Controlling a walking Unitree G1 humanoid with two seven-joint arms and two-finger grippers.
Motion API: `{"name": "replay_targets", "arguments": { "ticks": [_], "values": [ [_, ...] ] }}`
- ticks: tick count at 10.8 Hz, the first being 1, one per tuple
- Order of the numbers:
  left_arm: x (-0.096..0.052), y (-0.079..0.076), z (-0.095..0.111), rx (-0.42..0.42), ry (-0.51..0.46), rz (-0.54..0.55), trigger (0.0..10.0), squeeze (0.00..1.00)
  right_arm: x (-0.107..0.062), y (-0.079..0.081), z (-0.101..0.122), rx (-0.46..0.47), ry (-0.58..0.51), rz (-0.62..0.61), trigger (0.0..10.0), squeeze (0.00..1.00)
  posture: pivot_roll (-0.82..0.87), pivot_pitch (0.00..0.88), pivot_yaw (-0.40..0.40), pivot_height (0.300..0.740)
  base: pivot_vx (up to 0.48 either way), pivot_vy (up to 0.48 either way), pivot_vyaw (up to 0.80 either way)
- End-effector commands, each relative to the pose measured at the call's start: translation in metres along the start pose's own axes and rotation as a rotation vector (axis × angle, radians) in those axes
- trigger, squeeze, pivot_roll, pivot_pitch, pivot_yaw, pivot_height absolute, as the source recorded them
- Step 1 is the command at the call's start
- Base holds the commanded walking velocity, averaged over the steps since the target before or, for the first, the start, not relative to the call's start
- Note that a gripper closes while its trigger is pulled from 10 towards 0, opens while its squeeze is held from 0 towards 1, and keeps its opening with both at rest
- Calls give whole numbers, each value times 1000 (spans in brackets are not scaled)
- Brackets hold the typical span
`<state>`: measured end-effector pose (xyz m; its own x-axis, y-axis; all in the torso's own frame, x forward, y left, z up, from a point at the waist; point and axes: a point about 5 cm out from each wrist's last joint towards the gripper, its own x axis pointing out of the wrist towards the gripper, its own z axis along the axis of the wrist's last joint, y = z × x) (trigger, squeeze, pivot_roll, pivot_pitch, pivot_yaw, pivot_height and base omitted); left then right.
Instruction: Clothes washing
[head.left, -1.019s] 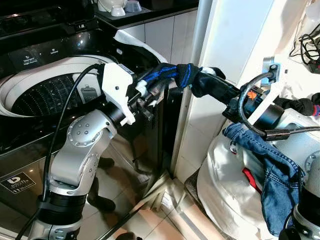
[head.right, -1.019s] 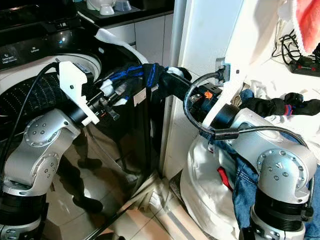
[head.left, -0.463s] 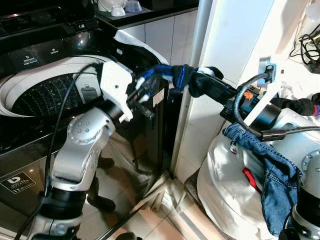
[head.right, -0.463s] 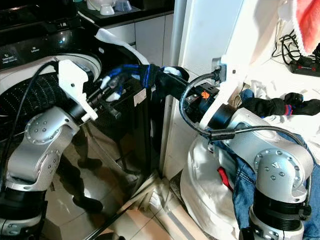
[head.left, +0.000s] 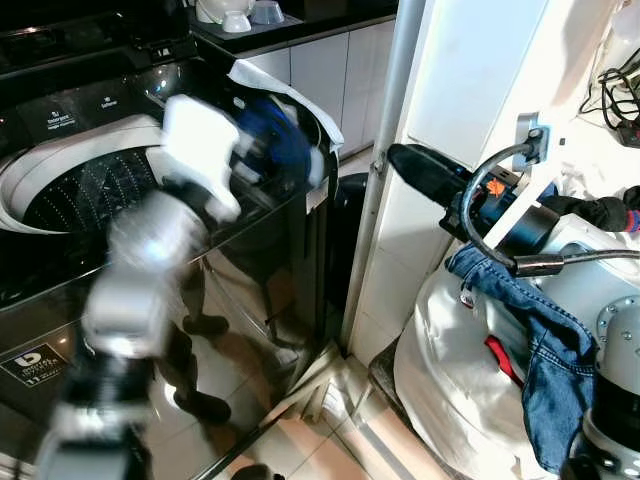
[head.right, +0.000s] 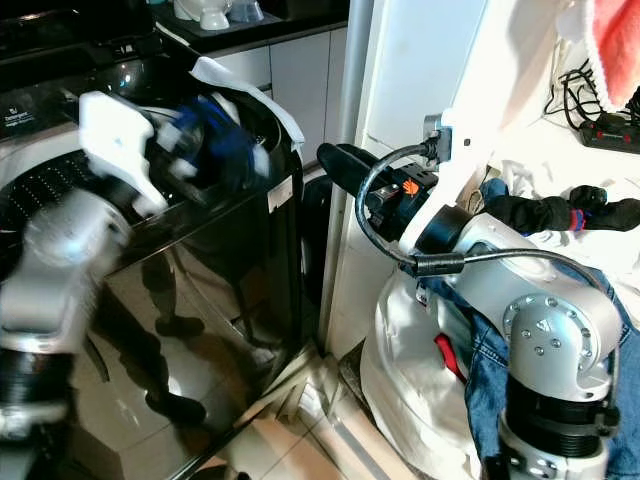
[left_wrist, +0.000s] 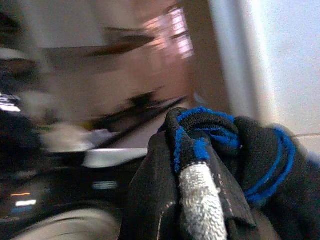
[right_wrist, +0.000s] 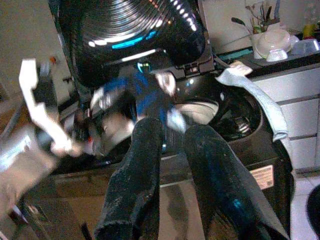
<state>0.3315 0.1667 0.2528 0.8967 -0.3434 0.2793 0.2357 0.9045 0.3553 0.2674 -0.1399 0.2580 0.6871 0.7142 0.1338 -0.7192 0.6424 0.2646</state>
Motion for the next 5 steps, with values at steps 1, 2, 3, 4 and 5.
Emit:
{"name": "replay_targets", "arguments": {
  "ticks": [1, 2, 3, 4, 5],
  "values": [
    [8, 35, 9, 153, 25, 176, 0, 0, 2, 5, 1, -68, 21, 21, 10000, 0, 70, 0, 6, 740, 0, 0, 0],
    [14, 68, 9, 284, 121, 317, 0, 0, 8, 10, -5, -103, 56, 42, 10000, 0, 77, 0, 6, 740, 0, 0, 0],
    [21, 78, -17, 344, 359, 315, 10000, 0, 21, 16, -16, -115, 109, 55, 10000, 0, 74, 0, 12, 740, 0, 0, 0],
    [27, 71, -33, 255, 424, 310, 10000, 0, 33, 19, -23, -135, 145, 49, 10000, 0, 75, 0, 12, 740, 0, 0, 0],
    [30, 68, -38, 256, 432, 312, 10000, 0, 37, 21, -25, -145, 154, 55, 10000, 0, 72, 0, 13, 740, 0, 0, 0]
  ]
}}
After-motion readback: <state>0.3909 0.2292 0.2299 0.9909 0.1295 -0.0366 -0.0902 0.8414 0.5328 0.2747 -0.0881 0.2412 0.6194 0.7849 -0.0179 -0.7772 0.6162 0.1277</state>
